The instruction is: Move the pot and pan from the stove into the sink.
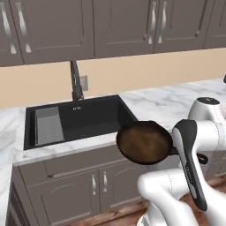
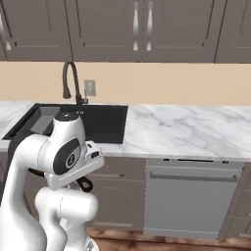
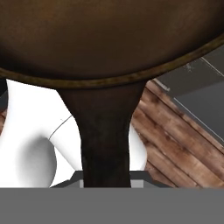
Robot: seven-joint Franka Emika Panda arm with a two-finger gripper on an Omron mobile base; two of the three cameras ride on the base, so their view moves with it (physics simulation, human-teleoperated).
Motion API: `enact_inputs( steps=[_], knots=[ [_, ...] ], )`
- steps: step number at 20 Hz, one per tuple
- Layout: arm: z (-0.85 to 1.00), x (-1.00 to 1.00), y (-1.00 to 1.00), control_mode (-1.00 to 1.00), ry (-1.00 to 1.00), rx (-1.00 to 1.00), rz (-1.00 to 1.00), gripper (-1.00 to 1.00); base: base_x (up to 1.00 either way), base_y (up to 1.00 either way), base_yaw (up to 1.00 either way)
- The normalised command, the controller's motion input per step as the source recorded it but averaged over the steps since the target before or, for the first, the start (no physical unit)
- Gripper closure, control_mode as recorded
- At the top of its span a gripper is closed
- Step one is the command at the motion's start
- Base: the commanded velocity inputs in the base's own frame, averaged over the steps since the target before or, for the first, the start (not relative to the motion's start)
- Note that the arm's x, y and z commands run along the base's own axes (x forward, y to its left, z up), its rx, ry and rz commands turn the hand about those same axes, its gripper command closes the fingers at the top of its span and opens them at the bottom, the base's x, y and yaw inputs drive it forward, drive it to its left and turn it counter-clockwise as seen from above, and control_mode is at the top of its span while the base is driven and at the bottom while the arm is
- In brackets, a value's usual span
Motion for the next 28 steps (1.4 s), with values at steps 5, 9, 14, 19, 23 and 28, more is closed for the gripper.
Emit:
enact_inputs(
  steps=[5, 9, 14, 19, 23, 28],
  knots=[
    [0.00, 0.00, 0.00, 1.00, 0.00, 0.00, 0.00, 1.00, 0.67, 0.17, -0.04],
    [0.00, 0.00, 0.00, 1.00, 0.00, 0.00, 0.00, 1.00, 0.58, 0.16, -0.05],
    [0.00, 0.00, 0.00, 1.00, 0.00, 0.00, 0.00, 1.00, 0.55, 0.17, -0.06],
    [0.00, 0.00, 0.00, 1.00, 0.00, 0.00, 0.00, 1.00, 0.23, 0.08, -0.03],
    [0.00, 0.12, 0.00, -1.00, 0.00, 0.00, 0.00, 1.00, 0.00, 0.00, 0.00],
    [-0.03, 0.54, 0.09, -1.00, 0.01, 0.00, -0.01, 1.00, 0.00, 0.00, 0.00]
  ],
)
